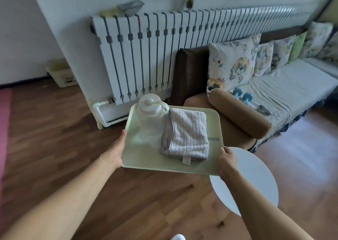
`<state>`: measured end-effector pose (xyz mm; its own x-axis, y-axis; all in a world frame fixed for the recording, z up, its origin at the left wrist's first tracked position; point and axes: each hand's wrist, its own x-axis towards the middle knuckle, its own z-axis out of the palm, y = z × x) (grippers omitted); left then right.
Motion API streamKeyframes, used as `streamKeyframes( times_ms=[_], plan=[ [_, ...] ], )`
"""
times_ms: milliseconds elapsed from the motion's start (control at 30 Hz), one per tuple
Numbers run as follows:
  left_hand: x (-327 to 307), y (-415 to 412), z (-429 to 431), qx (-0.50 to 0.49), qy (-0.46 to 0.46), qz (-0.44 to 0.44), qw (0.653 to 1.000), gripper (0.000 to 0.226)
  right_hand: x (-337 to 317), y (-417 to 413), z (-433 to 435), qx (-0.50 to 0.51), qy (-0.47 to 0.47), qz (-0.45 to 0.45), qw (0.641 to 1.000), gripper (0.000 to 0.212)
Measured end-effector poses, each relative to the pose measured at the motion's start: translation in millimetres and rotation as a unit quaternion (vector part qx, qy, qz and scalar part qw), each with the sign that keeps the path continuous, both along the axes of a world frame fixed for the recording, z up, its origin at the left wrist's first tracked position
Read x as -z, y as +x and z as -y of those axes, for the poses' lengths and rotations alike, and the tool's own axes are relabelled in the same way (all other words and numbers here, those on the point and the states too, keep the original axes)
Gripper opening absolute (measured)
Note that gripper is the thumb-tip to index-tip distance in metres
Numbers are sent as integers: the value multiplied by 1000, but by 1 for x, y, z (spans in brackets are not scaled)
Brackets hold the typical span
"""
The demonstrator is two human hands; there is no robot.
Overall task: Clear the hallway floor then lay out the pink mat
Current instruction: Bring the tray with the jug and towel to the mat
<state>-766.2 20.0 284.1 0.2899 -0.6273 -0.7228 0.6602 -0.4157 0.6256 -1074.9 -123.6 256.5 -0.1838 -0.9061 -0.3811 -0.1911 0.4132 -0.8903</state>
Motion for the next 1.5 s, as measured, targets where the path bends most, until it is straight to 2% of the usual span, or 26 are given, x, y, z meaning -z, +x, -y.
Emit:
streamKeyframes(
  times_ms=[133,367,500,767,1133,1500],
  plan=[
    [-11,32,-65,-30,37,22,999,69,-8,40,-40,-61,5,-11,998,18],
    [-28,81,-174,-62,35,-7,997,75,-14,115,-110,-103,23,8,994,16],
    [-31,112,-231,-90,40,-14,995,76,-24,161,-147,-132,25,15,991,23],
    [-45,166,-320,-167,86,27,982,75,-44,251,-203,-210,21,10,978,19],
    [-51,237,-370,-261,102,34,959,77,-49,357,-225,-296,29,-20,955,29],
    [-36,339,-349,-313,74,21,947,79,-40,487,-186,-332,55,-6,942,18]
  ],
)
